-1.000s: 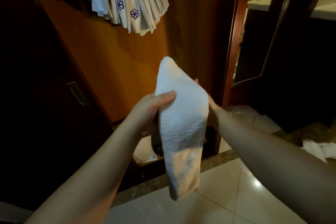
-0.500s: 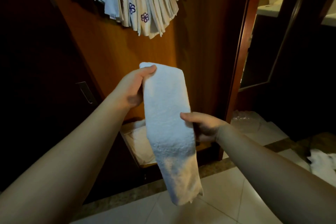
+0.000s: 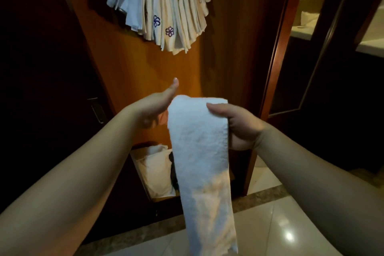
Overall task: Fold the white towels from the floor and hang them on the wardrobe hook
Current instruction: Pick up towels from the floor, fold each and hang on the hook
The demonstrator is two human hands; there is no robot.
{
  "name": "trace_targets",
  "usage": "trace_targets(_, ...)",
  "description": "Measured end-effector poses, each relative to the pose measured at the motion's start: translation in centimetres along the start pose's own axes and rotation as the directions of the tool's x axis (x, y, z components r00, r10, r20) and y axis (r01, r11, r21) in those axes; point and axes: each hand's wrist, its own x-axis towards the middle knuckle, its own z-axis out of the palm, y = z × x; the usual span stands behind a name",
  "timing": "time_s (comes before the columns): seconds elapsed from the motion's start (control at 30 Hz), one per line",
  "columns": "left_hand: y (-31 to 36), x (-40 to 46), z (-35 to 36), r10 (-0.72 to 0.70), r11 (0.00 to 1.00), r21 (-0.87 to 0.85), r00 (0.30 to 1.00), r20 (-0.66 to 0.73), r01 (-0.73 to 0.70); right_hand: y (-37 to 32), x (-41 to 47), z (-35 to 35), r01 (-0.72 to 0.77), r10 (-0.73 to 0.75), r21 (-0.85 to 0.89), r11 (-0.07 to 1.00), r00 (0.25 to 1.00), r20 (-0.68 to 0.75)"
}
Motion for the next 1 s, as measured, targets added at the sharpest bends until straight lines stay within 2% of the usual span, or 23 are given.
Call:
trace_targets(0.07,-0.1,-0.6,0.1,0.098,0.985,-0.135,0.994,-0.046,-0.103,-1.1,-0.2,0.7,0.082,-0.084,-0.052,0.995,0.995,-0.054)
trace_targets(0.13,0.3,-1.9,0.5,0.175,0.900,-0.363,0.962,-0.211,-0.243,-2.1,-0.2,1.3,0.134,-0.147,-0.115,0.984,0.983,-0.110)
trace_targets(0.17,0.6,-2.8,0.7,0.228,0.822,-0.440,0.917,-0.327,-0.362,-2.5,-0.1,1.4,0.162,-0.182,-0.147,0.976,0.974,-0.136)
trace_targets(0.23,1.1,-5.1,1.2,0.339,0.663,-0.460,0.785,-0.519,-0.591,-3.6,0.3,1.9,0.227,-0.266,-0.217,0.950,0.948,-0.176)
trace_targets(0.27,1.1,-6.4,1.6,0.401,0.587,-0.440,0.716,-0.572,-0.680,-4.1,0.6,2.2,0.257,-0.308,-0.249,0.934,0.932,-0.193)
trace_targets(0.3,1.2,-7.7,2.2,0.466,0.523,-0.416,0.659,-0.591,-0.744,-4.8,1.0,2.6,0.281,-0.344,-0.279,0.918,0.915,-0.211)
trace_targets(0.37,1.0,-9.8,3.9,0.576,0.475,-0.341,0.579,-0.576,-0.811,-6.2,2.0,3.3,0.319,-0.404,-0.320,0.892,0.880,-0.249)
trace_targets(0.43,0.7,-10.5,5.8,0.607,0.498,-0.310,0.581,-0.542,-0.810,-7.6,3.2,4.1,0.367,-0.475,-0.358,0.858,0.833,-0.283)
trace_targets(0.53,0.1,-9.5,8.1,0.558,0.588,-0.339,0.672,-0.487,-0.734,-9.6,5.0,5.5,0.413,-0.558,-0.435,0.800,0.778,-0.288)
trace_targets(0.63,-0.3,-7.0,9.6,0.524,0.710,-0.324,0.777,-0.349,-0.625,-11.0,6.6,6.8,0.408,-0.566,-0.458,0.790,0.773,-0.287)
trace_targets(0.73,0.3,-3.8,10.2,0.507,0.786,-0.251,0.821,-0.261,-0.565,-12.2,7.8,8.0,0.413,-0.563,-0.426,0.805,0.757,-0.331)
trace_targets(0.83,1.3,-1.5,9.5,0.469,0.816,-0.191,0.818,-0.333,-0.545,-13.2,8.1,8.9,0.486,-0.581,-0.324,0.811,0.730,-0.359)
trace_targets(0.9,2.1,-0.8,8.2,0.410,0.825,-0.189,0.795,-0.448,-0.532,-13.8,8.1,8.6,0.528,-0.599,-0.284,0.800,0.722,-0.346)
trace_targets(0.93,2.1,-1.2,8.1,0.412,0.832,-0.170,0.794,-0.447,-0.528,-14.0,8.1,8.2,0.542,-0.607,-0.272,0.795,0.714,-0.349)
trace_targets(0.97,1.5,0.8,7.3,0.387,0.839,-0.102,0.719,-0.577,-0.534,-14.0,8.0,7.8,0.549,-0.608,-0.261,0.794,0.705,-0.365)
trace_targets(1.0,2.1,3.2,6.7,0.221,0.874,-0.114,0.597,-0.772,-0.471,-14.1,7.9,7.3,0.550,-0.607,-0.258,0.794,0.692,-0.390)
